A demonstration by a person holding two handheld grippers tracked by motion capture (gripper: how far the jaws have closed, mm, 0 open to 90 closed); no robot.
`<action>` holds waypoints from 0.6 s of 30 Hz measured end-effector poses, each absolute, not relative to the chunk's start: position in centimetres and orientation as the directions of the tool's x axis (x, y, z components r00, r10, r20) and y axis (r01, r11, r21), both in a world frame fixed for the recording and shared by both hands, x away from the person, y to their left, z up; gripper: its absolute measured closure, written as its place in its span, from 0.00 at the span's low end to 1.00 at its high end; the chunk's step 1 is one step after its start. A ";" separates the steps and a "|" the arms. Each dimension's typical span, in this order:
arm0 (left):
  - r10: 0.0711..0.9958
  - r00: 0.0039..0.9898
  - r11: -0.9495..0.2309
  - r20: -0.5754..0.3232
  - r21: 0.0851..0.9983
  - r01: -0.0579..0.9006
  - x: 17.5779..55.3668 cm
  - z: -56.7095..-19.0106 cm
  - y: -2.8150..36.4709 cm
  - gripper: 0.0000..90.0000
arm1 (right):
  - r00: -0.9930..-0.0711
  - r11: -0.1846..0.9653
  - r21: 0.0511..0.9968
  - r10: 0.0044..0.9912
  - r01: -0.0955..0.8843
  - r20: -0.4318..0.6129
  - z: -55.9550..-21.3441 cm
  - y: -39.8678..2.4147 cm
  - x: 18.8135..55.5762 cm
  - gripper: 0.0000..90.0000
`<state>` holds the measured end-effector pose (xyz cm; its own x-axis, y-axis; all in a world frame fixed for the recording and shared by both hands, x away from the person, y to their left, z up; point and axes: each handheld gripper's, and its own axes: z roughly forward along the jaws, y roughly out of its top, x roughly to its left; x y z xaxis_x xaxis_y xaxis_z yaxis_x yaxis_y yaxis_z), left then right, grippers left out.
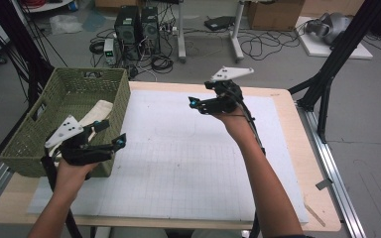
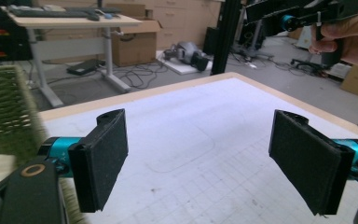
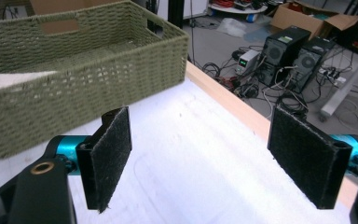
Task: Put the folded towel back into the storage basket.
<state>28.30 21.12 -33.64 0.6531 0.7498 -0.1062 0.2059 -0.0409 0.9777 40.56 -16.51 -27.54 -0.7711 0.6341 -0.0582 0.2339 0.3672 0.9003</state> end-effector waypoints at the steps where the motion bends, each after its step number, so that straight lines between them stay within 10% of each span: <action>1: 0.745 0.660 -0.053 -0.099 0.977 0.206 28.4 -33.7 20.7 0.22 | -0.766 0.362 0.901 0.641 0.241 -0.053 -27.9 -17.1 40.2 0.22; 18: 0.686 0.722 -0.092 -0.089 0.974 0.207 29.4 -35.8 16.0 0.23 | -0.675 0.324 0.901 0.736 0.287 -0.049 -34.1 -26.2 34.1 0.13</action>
